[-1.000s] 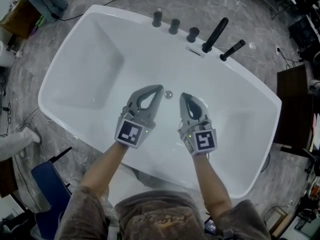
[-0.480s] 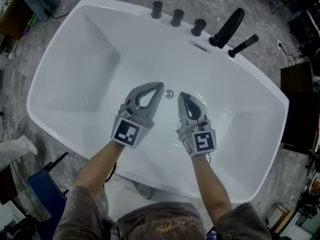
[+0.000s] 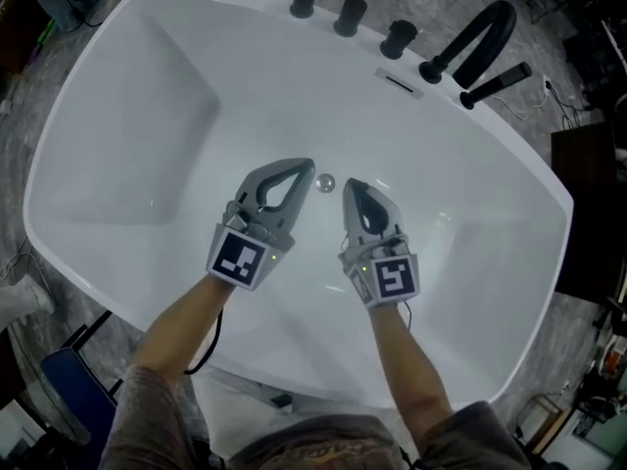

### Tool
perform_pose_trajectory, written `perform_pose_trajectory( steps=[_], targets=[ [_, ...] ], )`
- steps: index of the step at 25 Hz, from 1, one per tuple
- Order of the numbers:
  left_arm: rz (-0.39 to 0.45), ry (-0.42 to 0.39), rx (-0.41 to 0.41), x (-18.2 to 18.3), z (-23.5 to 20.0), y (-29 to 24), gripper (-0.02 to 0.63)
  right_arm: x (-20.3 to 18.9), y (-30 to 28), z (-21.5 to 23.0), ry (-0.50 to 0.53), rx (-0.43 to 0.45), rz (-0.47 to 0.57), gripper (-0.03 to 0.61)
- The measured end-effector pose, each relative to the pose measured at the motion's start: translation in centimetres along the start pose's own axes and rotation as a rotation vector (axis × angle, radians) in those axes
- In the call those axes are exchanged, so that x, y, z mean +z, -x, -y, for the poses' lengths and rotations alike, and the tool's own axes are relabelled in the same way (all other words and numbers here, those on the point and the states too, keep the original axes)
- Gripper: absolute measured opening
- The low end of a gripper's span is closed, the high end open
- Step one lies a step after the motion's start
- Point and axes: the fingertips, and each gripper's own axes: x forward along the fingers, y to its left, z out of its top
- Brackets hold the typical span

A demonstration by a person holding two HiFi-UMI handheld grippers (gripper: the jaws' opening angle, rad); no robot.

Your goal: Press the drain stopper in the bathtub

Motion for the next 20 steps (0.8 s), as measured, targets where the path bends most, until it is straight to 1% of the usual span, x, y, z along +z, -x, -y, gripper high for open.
perform_pose_trajectory(
  steps=[9, 15, 20],
  targets=[
    [0.016, 0.0, -0.002, -4.6, -1.0, -1.4, 0.003, -4.9, -2.2, 1.1, -0.01, -0.014, -0.019, 0.0],
    [0.002, 0.0, 0.0, -7.6, -1.7, -1.9, 0.003, -8.5, -3.5, 2.3, -0.015, -0.031, -0.05, 0.0],
    [-0.007, 0.033, -0.007, -9.9, -1.4, -2.8, 0.003, -11.6, -4.5, 3.1, -0.017, -0.028, -0.087, 0.0]
  ],
)
